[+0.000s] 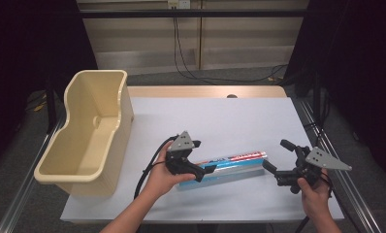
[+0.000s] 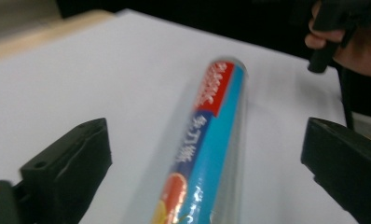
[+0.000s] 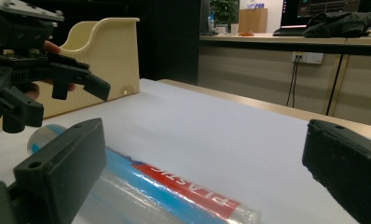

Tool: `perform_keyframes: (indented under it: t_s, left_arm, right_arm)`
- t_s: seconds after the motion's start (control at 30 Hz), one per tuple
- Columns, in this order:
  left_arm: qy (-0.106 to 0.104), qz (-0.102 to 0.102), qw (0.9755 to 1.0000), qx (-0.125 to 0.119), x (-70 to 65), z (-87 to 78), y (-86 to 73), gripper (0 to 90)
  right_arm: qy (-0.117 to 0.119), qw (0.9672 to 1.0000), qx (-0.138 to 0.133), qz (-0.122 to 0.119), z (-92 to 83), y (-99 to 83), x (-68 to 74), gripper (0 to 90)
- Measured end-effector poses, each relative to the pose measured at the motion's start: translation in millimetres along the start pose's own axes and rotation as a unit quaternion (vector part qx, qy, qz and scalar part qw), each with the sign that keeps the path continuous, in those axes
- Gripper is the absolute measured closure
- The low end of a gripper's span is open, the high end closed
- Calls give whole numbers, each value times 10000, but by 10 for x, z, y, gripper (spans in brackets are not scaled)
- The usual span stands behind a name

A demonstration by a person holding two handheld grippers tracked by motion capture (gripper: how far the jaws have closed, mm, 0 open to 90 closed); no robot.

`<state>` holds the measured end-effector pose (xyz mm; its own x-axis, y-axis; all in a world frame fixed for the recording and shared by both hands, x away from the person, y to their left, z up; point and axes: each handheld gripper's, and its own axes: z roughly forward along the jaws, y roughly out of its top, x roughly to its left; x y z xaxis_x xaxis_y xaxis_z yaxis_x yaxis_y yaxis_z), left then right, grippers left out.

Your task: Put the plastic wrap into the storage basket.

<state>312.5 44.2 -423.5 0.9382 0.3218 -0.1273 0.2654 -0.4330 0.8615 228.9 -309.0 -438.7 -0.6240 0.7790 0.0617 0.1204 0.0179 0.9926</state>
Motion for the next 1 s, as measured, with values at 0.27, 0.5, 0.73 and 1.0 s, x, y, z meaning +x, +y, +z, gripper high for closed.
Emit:
perform_keyframes:
  t_s: [0.27,0.5,0.73,1.0]
  left_arm:
    - [-27,248,9901,1384,33,353,198,20]
    - [-340,276,9684,2457,41,695,341,100]
    - [-478,418,9400,3351,38,996,335,153]
    - [-487,669,9344,3464,-32,1171,306,300]
  right_arm:
    - [6,9999,81,-70,-16,-11,-10,0]
    - [43,9999,108,-106,-44,-12,-16,0]
    - [35,9998,117,-138,-69,-16,-30,0]
    - [45,9998,139,-161,-76,-18,-28,0]
